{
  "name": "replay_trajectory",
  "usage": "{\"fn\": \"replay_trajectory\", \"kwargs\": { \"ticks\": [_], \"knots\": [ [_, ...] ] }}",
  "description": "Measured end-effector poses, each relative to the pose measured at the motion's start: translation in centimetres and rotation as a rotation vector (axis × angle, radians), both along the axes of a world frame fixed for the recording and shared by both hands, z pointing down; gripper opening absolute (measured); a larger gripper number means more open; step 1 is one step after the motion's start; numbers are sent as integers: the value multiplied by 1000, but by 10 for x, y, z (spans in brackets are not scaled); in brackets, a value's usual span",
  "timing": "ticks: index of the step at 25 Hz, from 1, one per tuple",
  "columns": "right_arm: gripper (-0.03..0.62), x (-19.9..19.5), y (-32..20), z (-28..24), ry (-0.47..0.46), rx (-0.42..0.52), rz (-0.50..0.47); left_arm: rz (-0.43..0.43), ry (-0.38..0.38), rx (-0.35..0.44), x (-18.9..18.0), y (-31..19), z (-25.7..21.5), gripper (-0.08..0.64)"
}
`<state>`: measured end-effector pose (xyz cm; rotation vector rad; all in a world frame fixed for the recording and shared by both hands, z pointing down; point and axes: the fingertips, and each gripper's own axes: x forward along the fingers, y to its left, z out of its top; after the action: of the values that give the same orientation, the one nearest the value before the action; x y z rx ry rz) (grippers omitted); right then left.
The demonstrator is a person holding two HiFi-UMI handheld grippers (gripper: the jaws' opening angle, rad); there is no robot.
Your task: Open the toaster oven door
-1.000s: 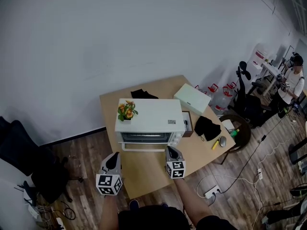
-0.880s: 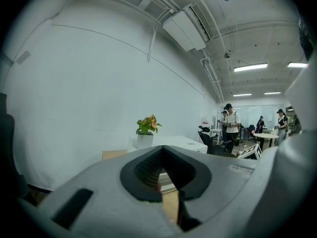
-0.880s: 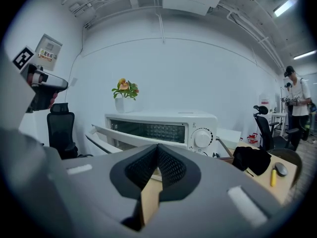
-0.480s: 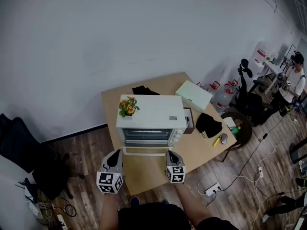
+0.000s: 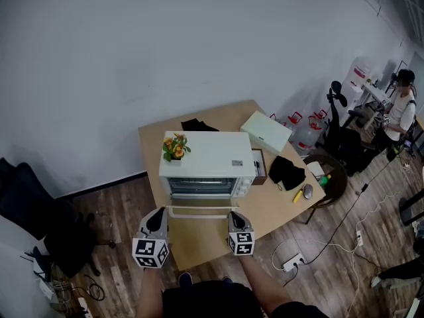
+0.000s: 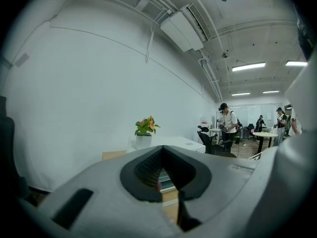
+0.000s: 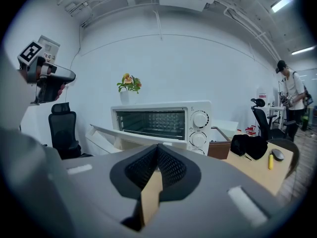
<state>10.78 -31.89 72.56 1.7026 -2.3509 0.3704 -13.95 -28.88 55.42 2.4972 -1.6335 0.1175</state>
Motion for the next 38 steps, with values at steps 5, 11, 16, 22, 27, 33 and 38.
{"fn": "replay_trajectory", "kwargs": {
  "ticks": [5,11,16,22,27,33,38],
  "knots": [
    [10,-2,9,8,-15,-5,-8,-10,-16,18,-1,2,-5,-2],
    [9,-1,19,21,-41,-45,-14,-12,-14,20,-1,5,-6,-2],
    [10,-2,27,29,-40,-64,-19,-15,-20,17,-1,7,-6,-2],
    [10,-2,34,39,-33,-92,-18,-12,-22,12,0,8,-6,-2],
    [9,-3,40,47,-42,-105,-17,-6,-29,15,1,8,-7,-2],
    [9,-3,47,63,-39,-145,-25,-1,-27,9,5,9,-5,-2],
    [9,-6,57,85,-10,-217,-64,-5,-16,3,5,11,-3,-2]
  ]
}}
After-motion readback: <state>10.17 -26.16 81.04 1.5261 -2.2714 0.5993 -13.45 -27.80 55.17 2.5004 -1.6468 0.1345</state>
